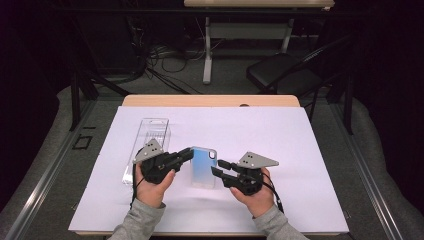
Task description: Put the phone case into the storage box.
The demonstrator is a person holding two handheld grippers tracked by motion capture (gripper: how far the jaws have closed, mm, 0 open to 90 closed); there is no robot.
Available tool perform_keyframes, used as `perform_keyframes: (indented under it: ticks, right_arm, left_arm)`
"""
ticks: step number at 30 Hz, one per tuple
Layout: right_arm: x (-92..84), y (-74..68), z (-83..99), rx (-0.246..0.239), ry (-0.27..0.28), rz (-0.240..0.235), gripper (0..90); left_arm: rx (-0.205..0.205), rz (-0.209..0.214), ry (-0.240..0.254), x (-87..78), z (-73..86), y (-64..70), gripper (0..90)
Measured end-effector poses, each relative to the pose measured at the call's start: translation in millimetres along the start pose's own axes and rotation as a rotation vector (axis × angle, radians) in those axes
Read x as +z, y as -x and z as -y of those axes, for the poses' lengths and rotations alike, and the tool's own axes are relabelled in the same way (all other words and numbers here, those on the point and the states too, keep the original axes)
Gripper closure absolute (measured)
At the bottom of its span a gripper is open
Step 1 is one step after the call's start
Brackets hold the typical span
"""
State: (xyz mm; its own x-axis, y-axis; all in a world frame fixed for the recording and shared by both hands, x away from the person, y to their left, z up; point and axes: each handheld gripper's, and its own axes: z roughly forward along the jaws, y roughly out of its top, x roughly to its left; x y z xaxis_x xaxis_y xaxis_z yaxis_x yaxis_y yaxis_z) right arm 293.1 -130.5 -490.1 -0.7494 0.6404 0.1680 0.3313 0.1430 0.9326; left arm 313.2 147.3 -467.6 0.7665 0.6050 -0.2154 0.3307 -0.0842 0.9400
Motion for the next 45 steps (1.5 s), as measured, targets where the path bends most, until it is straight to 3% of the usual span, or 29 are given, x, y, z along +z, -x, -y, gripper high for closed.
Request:
perform_keyframes:
  ticks: [17, 21, 27, 31, 40, 45]
  right_arm:
    - [2.4, 8.9, -1.9, 0.016, -0.010, 0.012, 48.3]
    - [4.5, 10.1, -1.5, 0.015, 0.000, 0.024, 37.4]
    - [6.1, 10.8, -1.3, 0.006, -0.005, 0.022, 30.2]
    - [5.3, 12.1, -1.7, -0.007, 0.001, 0.057, 22.8]
    - [4.3, 13.2, -2.2, -0.017, 0.000, 0.087, 15.2]
    - [1.5, 17.1, -4.5, 0.023, 0.012, 0.103, 14.5]
  left_arm:
    - [-0.034, -0.059, 0.054, -19.6, -6.8, -17.8, 85.0]
    - [-0.047, -0.077, 0.071, -25.2, -7.9, -22.6, 85.0]
    - [-0.053, -0.101, 0.090, -33.5, -10.0, -29.4, 85.0]
    - [-0.057, -0.120, 0.103, -39.1, -11.2, -33.7, 85.0]
    - [-0.056, -0.151, 0.122, -45.3, -11.4, -40.0, 85.0]
    - [-0.054, -0.176, 0.138, -52.4, -12.5, -45.5, 85.0]
